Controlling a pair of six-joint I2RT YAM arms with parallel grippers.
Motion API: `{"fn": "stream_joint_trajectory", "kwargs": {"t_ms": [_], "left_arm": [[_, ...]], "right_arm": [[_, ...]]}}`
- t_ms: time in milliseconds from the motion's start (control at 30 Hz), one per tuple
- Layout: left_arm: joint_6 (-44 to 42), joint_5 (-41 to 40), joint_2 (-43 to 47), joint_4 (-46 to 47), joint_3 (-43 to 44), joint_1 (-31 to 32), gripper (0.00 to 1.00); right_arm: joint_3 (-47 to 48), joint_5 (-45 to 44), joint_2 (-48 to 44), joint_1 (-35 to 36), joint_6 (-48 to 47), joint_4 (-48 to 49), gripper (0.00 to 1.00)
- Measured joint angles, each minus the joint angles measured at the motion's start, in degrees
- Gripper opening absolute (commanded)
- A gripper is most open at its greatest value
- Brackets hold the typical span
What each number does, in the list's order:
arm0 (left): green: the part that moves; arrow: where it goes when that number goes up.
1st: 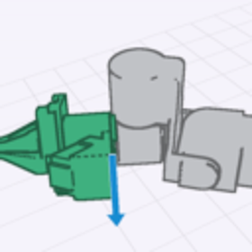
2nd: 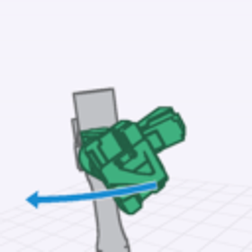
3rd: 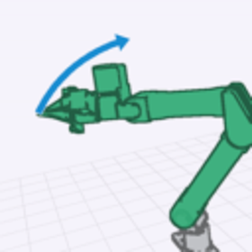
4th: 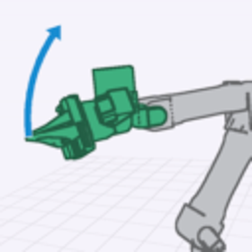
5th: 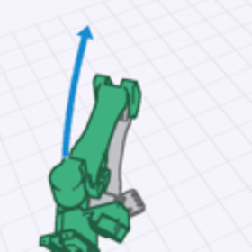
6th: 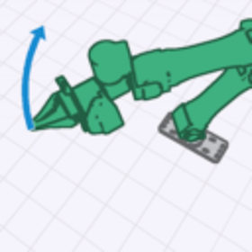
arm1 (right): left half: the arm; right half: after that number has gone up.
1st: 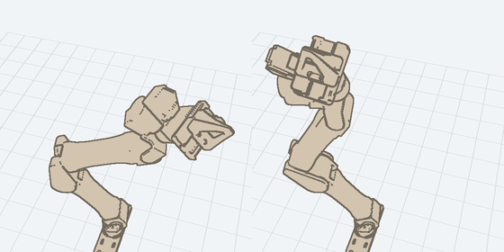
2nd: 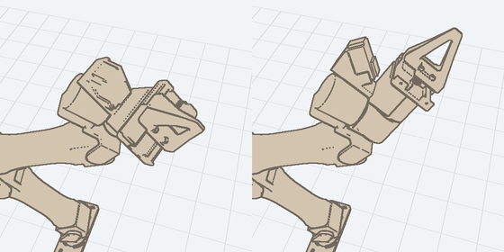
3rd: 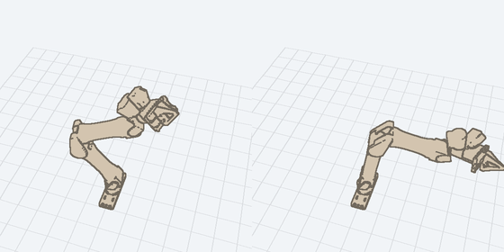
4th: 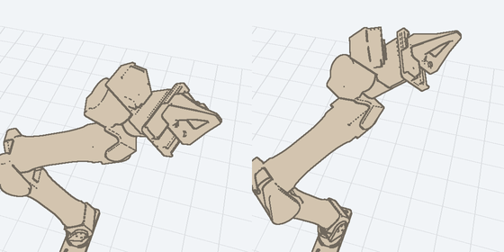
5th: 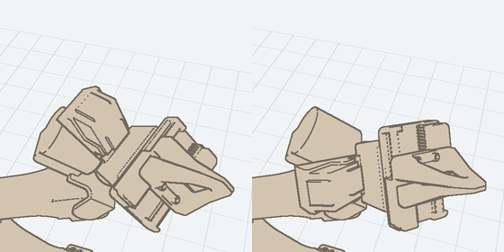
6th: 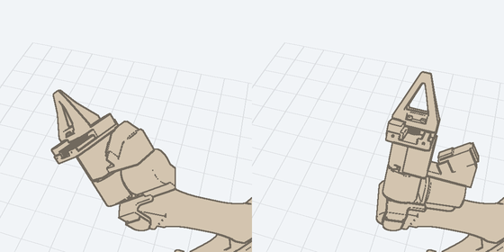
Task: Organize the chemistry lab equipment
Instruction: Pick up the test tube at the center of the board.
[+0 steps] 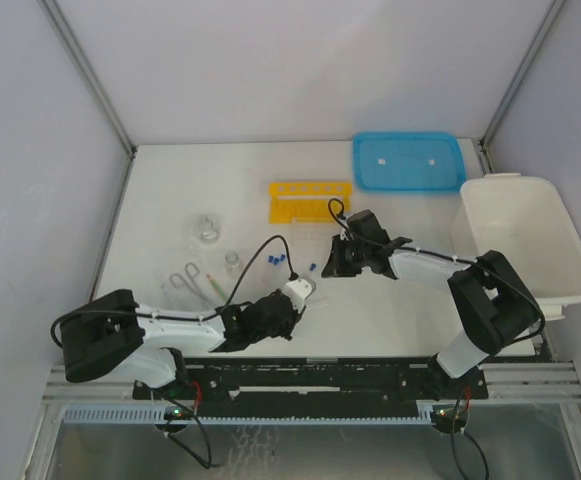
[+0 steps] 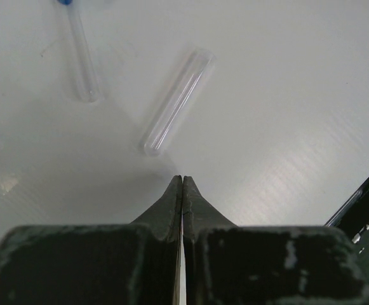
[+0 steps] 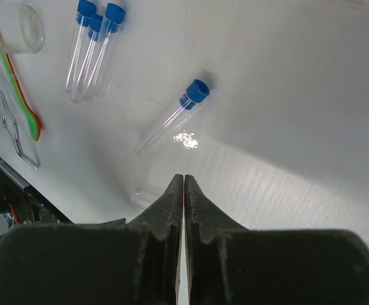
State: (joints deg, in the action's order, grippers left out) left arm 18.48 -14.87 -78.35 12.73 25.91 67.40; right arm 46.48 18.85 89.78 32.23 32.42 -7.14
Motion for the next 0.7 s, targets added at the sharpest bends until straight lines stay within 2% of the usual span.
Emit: {"fn": "stream_joint_trajectory", "kwargs": {"t_ms": [333,700], "left_arm": [[0.07,0.07,-4.44,3.06,1.22,-0.35,0.0],[-0.26,0.07,-4.9,3.28,1.55,-3.17,0.0]], "right_arm": [[0.09,-0.35,2.05,1.99,0.39,0.31,0.0],[0.0,-2.27,2.05,3.93,0.42,0.04,0.0]]}}
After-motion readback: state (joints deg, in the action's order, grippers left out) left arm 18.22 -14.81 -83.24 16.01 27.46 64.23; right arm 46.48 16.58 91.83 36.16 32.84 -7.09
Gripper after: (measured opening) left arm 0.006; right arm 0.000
